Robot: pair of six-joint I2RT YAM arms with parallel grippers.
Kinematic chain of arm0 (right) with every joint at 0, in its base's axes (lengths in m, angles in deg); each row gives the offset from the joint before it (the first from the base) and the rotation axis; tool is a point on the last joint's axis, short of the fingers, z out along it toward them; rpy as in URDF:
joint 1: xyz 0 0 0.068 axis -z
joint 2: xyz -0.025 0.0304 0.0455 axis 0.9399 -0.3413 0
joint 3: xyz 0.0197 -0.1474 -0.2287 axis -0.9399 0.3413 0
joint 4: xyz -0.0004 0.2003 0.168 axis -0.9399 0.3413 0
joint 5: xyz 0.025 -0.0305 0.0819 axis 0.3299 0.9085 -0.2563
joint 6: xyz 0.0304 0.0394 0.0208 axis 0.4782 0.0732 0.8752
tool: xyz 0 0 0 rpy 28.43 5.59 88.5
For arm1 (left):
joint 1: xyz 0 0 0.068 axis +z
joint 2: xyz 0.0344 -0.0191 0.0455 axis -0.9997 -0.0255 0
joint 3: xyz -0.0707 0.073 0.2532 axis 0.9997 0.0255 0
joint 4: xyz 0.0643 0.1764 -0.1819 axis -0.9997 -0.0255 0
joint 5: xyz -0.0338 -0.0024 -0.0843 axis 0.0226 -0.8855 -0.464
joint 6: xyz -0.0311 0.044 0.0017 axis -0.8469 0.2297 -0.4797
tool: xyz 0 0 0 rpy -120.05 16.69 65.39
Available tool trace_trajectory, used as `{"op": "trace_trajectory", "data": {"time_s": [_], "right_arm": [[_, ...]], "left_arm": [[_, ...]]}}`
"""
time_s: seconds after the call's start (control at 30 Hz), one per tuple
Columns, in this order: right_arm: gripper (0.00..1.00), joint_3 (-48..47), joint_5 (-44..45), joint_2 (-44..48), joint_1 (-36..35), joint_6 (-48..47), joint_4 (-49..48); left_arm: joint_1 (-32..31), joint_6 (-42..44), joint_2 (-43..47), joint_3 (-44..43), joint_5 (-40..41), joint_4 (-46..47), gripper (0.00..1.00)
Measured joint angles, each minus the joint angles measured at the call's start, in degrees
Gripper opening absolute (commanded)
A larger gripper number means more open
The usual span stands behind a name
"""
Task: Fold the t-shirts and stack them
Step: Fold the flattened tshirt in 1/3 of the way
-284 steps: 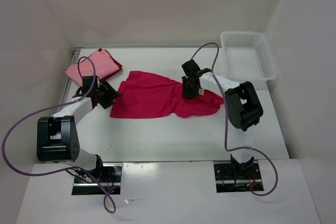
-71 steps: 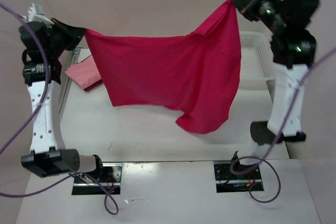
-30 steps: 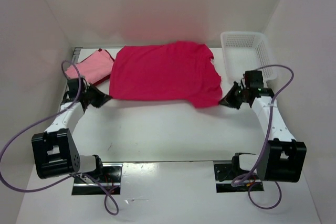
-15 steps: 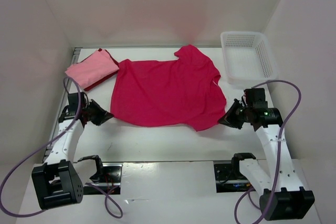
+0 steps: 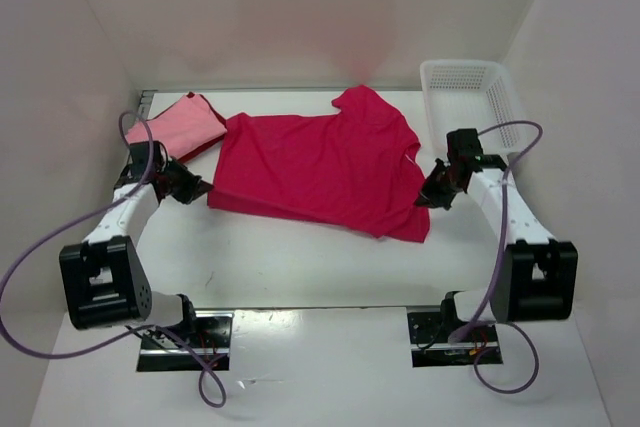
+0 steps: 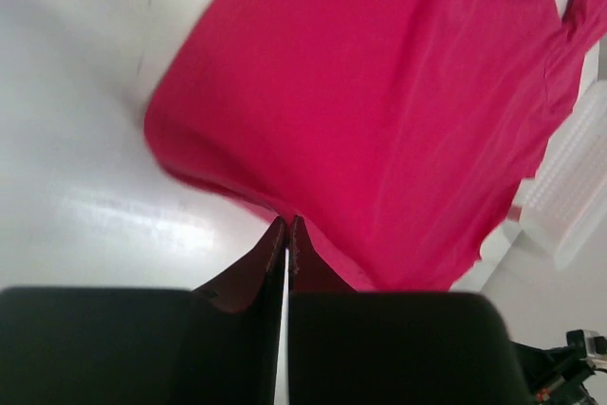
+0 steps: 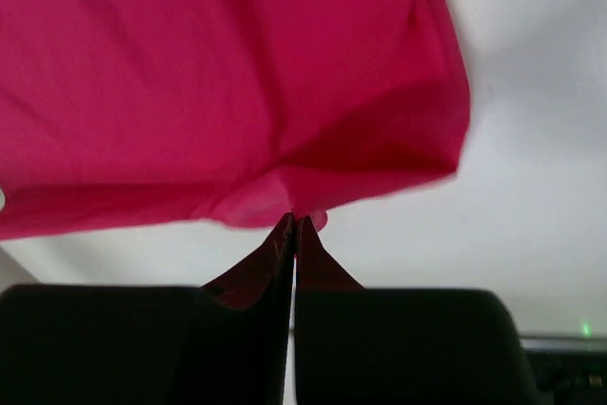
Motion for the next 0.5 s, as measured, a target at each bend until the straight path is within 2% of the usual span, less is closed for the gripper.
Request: {"op": "trace_trajectory", "data": {"time_s": [0.23, 0.5], "right_arm": [[0.00, -11.3, 2.2, -14.5, 0.0, -1.5, -8.9], [0.00, -22.7, 2.3, -26.6, 0.0, -1.9, -12.8]], "left_arm": [[0.0, -0.1, -11.6, -4.2, 1.5, 5.6, 0.00], [0.0, -0.2, -22.1, -10.4, 3.0, 8.2, 0.00]]}}
